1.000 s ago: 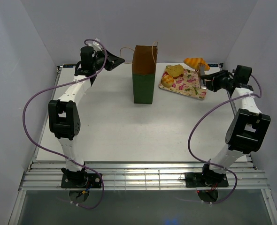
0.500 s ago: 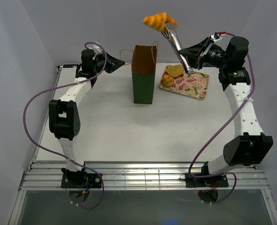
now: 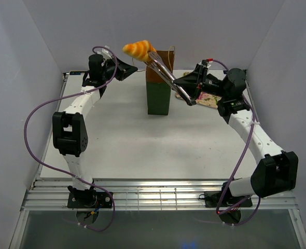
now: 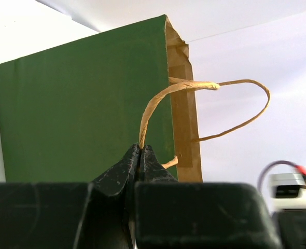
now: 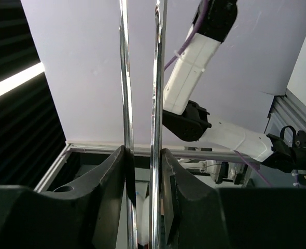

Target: Place the fake bread into the paper bag

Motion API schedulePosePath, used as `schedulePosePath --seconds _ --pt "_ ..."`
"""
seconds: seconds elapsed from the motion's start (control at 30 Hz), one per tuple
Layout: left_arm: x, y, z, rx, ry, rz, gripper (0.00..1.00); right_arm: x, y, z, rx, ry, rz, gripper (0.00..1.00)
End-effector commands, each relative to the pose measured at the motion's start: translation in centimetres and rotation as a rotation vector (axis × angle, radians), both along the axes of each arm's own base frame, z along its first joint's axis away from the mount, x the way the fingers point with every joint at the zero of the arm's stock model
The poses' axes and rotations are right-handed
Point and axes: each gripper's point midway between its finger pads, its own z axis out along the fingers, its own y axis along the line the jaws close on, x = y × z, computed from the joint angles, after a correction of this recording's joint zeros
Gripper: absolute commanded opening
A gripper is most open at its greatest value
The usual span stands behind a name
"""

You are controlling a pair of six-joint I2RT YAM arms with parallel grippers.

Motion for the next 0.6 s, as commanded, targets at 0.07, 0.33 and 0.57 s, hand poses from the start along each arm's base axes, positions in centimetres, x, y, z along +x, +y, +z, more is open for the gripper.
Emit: schedulePosePath --seconds 0.07,0.33,0.57 --pt "-1.8 0.4 4.5 -0.002 -0.097 -0.004 0.00 -2.6 -1.1 2.8 0.166 -0.066 0.017 0.08" --pt "-1.7 0.5 4.9 -0.002 -0.101 0.002 0.00 -2.6 -1.7 0.0 0.247 0.042 0.009 0.08" --pt "-1.6 0.5 5.2 0.004 -0.108 0.003 0.00 -2.0 -2.0 -0.6 0.297 0.080 -0.006 0.09"
